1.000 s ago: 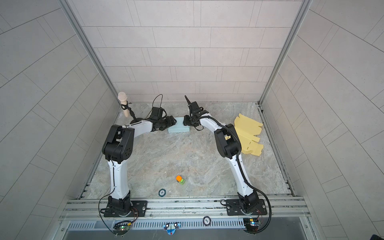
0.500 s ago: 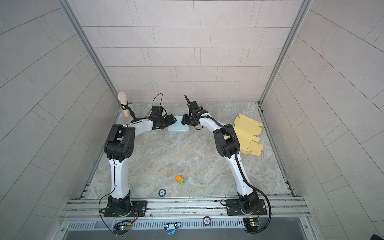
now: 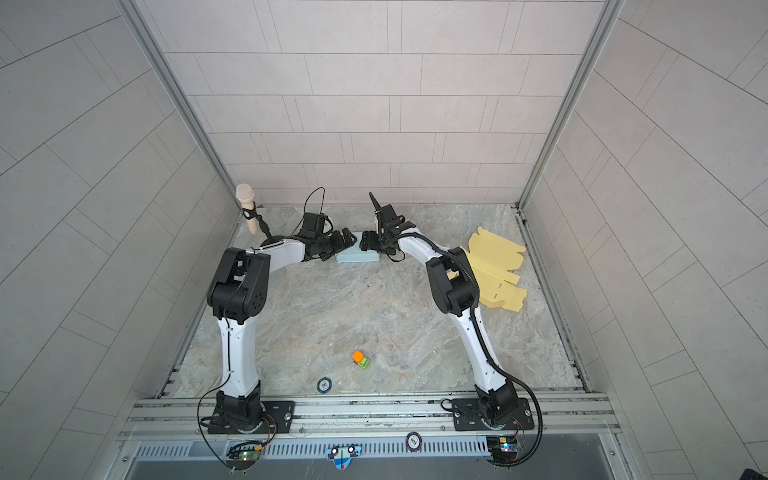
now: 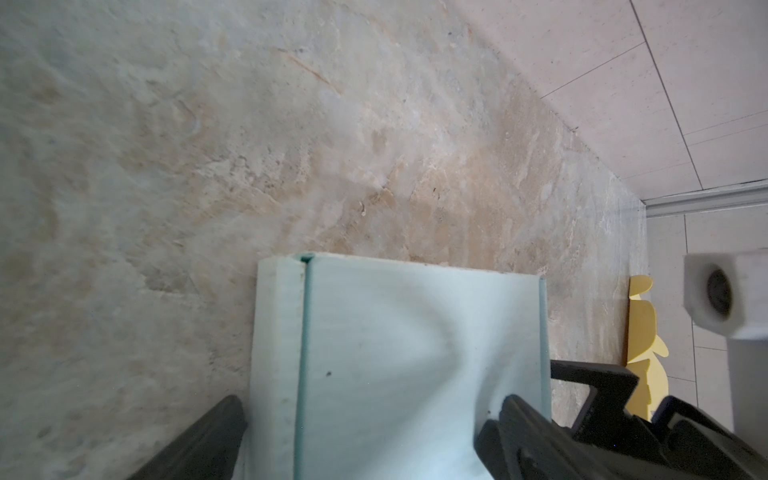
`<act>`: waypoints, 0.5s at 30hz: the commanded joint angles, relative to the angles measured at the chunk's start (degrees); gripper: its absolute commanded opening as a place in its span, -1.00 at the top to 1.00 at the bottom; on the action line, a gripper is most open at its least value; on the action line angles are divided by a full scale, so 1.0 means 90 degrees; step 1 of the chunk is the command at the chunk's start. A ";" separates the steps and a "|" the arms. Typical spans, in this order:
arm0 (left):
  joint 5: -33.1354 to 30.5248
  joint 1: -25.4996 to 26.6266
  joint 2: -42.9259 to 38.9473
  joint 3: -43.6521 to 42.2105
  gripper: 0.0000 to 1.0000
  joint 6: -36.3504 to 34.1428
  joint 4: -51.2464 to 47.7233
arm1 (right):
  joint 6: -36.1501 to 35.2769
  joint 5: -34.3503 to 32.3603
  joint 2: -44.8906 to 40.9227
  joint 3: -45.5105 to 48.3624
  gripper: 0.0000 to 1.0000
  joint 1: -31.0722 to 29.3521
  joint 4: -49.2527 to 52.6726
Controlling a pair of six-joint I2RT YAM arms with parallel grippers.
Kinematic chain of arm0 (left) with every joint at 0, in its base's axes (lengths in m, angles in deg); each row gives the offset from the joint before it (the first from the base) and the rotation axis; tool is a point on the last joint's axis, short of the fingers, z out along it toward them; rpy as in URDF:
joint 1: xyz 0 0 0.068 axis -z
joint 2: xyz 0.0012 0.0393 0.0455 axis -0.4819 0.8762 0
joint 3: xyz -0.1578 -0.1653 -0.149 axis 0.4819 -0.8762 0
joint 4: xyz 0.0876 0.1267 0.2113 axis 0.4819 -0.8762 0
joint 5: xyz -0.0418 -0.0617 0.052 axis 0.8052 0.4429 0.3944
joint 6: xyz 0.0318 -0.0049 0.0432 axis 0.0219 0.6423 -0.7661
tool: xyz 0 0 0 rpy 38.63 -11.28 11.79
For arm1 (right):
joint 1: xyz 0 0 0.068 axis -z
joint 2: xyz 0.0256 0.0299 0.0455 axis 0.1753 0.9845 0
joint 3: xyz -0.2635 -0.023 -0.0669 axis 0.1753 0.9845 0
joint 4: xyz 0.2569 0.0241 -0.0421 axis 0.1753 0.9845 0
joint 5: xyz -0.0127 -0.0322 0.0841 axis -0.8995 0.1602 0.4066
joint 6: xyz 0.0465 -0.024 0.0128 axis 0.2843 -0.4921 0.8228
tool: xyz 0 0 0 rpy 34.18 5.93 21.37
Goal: Fold the paper box
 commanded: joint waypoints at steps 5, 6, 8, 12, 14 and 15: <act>0.0010 -0.0135 -0.0844 -0.0586 -1.00 -0.0011 0.0052 | -0.0026 -0.0146 -0.0810 0.0503 -0.77 0.0078 -0.0056; -0.0011 -0.0145 -0.0958 -0.0692 -1.00 -0.0012 0.0053 | -0.0036 -0.0168 -0.0904 0.0612 -0.77 0.0079 -0.0071; 0.0065 -0.0142 -0.1149 -0.0911 -1.00 0.0029 0.0130 | -0.0034 -0.0222 -0.1130 0.0883 -0.77 0.0081 -0.0149; 0.0180 -0.0147 -0.1652 -0.1499 -1.00 0.0151 0.0424 | -0.0034 -0.0320 -0.1700 0.1566 -0.77 0.0081 -0.0322; 0.0243 -0.0138 -0.1938 -0.1811 -1.00 0.0200 0.0541 | -0.0071 -0.0397 -0.1994 0.1916 -0.77 0.0079 -0.0358; 0.0309 -0.0135 -0.2072 -0.1993 -1.00 0.0238 0.0615 | -0.0099 -0.0458 -0.2157 0.2079 -0.77 0.0079 -0.0359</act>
